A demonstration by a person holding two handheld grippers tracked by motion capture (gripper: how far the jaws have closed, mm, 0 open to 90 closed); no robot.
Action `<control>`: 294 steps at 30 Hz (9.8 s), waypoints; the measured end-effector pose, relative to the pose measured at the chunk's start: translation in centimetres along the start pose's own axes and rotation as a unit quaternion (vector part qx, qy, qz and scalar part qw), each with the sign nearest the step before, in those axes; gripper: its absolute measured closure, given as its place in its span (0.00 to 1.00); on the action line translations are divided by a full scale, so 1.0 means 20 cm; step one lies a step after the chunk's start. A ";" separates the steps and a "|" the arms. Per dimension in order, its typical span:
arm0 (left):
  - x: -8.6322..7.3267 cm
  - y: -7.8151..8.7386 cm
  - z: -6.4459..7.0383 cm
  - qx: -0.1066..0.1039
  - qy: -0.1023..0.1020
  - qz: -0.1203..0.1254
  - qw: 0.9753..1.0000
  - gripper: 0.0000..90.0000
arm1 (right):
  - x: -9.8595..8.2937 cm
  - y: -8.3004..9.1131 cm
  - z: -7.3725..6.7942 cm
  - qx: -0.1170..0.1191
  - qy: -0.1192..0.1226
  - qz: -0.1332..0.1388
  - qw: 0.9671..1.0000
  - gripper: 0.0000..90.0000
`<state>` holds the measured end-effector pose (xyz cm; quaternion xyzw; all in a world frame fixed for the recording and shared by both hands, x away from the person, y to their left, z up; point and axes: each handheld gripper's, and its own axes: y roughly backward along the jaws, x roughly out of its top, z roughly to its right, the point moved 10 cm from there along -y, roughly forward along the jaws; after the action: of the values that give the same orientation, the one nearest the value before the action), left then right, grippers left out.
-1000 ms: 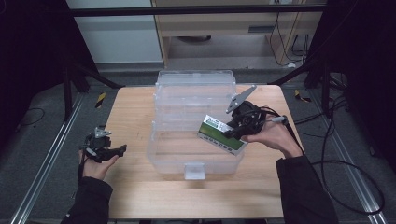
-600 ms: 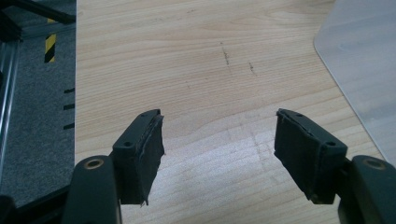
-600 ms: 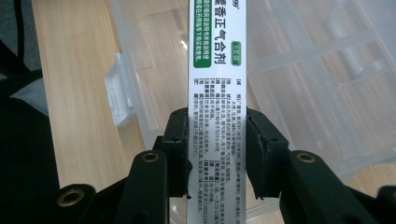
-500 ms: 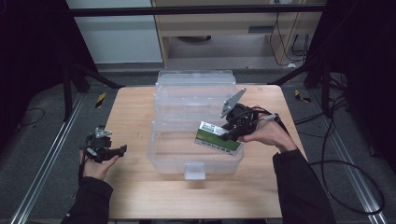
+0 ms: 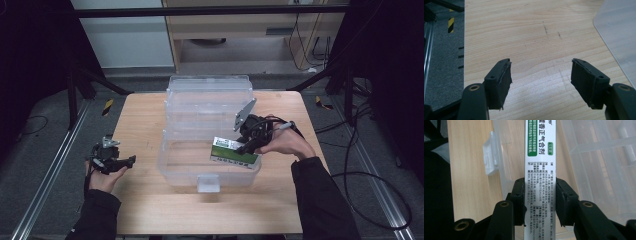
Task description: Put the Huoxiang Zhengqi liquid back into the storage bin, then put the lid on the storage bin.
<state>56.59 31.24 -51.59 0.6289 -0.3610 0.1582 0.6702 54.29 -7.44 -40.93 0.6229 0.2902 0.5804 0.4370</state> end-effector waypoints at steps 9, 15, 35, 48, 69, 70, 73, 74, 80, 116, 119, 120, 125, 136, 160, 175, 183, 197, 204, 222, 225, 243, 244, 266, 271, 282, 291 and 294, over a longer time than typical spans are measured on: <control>0.00 0.00 0.00 0.000 0.000 -0.002 1.000 0.35 | -0.01 -0.04 -0.01 0.018 0.024 -0.016 0.999 0.71; 0.00 0.00 0.00 0.000 0.001 0.000 1.000 0.35 | -0.02 -0.07 -0.01 0.023 0.038 -0.032 0.999 0.71; -0.01 0.00 0.00 0.000 -0.001 -0.002 1.000 0.35 | -0.05 -0.16 -0.05 0.038 0.073 -0.063 0.995 0.71; -0.01 -0.01 0.00 0.000 -0.002 -0.002 1.000 0.35 | -0.09 -0.23 -0.05 0.036 0.071 -0.071 0.994 0.71; -0.01 -0.01 0.01 -0.001 -0.003 -0.004 1.000 0.35 | -0.14 -0.31 -0.07 0.024 0.066 -0.084 0.994 0.70; -0.01 -0.01 0.01 -0.001 -0.003 -0.004 1.000 0.35 | -0.15 -0.32 -0.07 0.024 0.064 -0.088 0.994 0.70; -0.01 -0.01 0.01 -0.001 -0.003 -0.005 1.000 0.35 | -0.14 -0.30 -0.07 0.022 0.055 -0.082 0.995 0.70; -0.01 -0.02 0.01 -0.001 -0.004 -0.005 1.000 0.35 | -0.14 -0.29 -0.07 0.020 0.054 -0.079 0.995 0.71; -0.01 -0.02 0.02 -0.002 -0.006 -0.006 1.000 0.35 | -0.11 -0.23 -0.07 0.012 0.040 -0.056 0.998 0.70; 0.01 0.00 0.03 -0.004 -0.009 0.000 1.000 0.35 | 0.01 -0.33 -0.29 0.046 0.009 -0.012 0.999 0.66; 0.01 0.00 0.04 -0.003 -0.010 0.000 1.000 0.35 | 0.01 -0.35 -0.29 0.046 0.007 -0.015 0.999 0.66; 0.01 0.00 0.04 -0.003 -0.010 0.000 1.000 0.35 | 0.01 -0.35 -0.29 0.047 0.008 -0.014 0.999 0.66; 0.01 0.00 0.04 -0.003 -0.010 0.001 1.000 0.35 | 0.01 -0.38 -0.29 0.048 0.006 -0.021 0.999 0.65; 0.02 0.01 0.04 -0.008 -0.011 0.007 1.000 0.35 | 0.01 -0.44 -0.30 0.057 0.005 -0.031 0.998 0.65; 0.20 0.18 0.17 -0.048 -0.049 0.057 0.996 0.37 | 0.00 -0.51 -0.32 0.068 0.002 -0.033 0.997 0.68; 0.39 0.28 0.25 -0.080 -0.109 0.086 0.987 0.38 | 0.00 -0.51 -0.32 0.067 0.003 -0.033 0.997 0.68; 0.49 0.26 0.32 -0.092 -0.160 0.080 0.980 0.38 | 0.00 -0.51 -0.32 0.062 0.004 -0.034 0.997 0.68; 0.66 0.33 0.44 -0.134 -0.232 0.090 0.959 0.39 | -0.01 -0.51 -0.32 0.062 0.011 -0.033 0.997 0.68; 0.72 0.34 0.49 -0.152 -0.252 0.093 0.951 0.41 | -0.01 -0.51 -0.32 0.061 0.013 -0.034 0.998 0.68; 0.88 0.35 0.63 -0.181 -0.328 0.107 0.921 0.42 | -0.01 -0.51 -0.32 0.060 0.014 -0.031 0.998 0.68; 0.91 0.34 0.63 -0.181 -0.340 0.100 0.917 0.43 | -0.01 -0.51 -0.32 0.058 0.014 -0.031 0.998 0.68; 1.02 0.26 0.68 -0.187 -0.384 0.085 0.900 0.45 | -0.01 -0.51 -0.32 0.056 0.015 -0.032 0.998 0.69; 1.02 0.26 0.69 -0.192 -0.384 0.087 0.899 0.45 | -0.01 -0.51 -0.32 0.056 0.017 -0.032 0.998 0.69; 1.09 0.12 0.78 -0.203 -0.450 0.044 0.868 0.48 | -0.01 -0.51 -0.32 0.059 0.018 -0.031 0.998 0.69; 1.10 0.11 0.80 -0.204 -0.458 0.040 0.864 0.50 | -0.01 -0.51 -0.32 0.060 0.018 -0.031 0.998 0.69; 1.12 0.03 0.81 -0.201 -0.472 0.032 0.858 0.52 | -0.01 -0.51 -0.32 0.061 0.018 -0.033 0.997 0.69; 1.09 -0.02 0.80 -0.202 -0.487 0.014 0.850 0.57 | -0.01 -0.51 -0.32 0.061 0.016 -0.035 0.997 0.69; 1.09 -0.03 0.81 -0.203 -0.491 0.010 0.847 0.59 | -0.01 -0.51 -0.32 0.060 0.017 -0.034 0.997 0.69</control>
<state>67.32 10.36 -37.93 0.4704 -0.6734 -0.2410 0.5169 49.45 -1.62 -50.35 0.6281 0.3530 0.5571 0.4130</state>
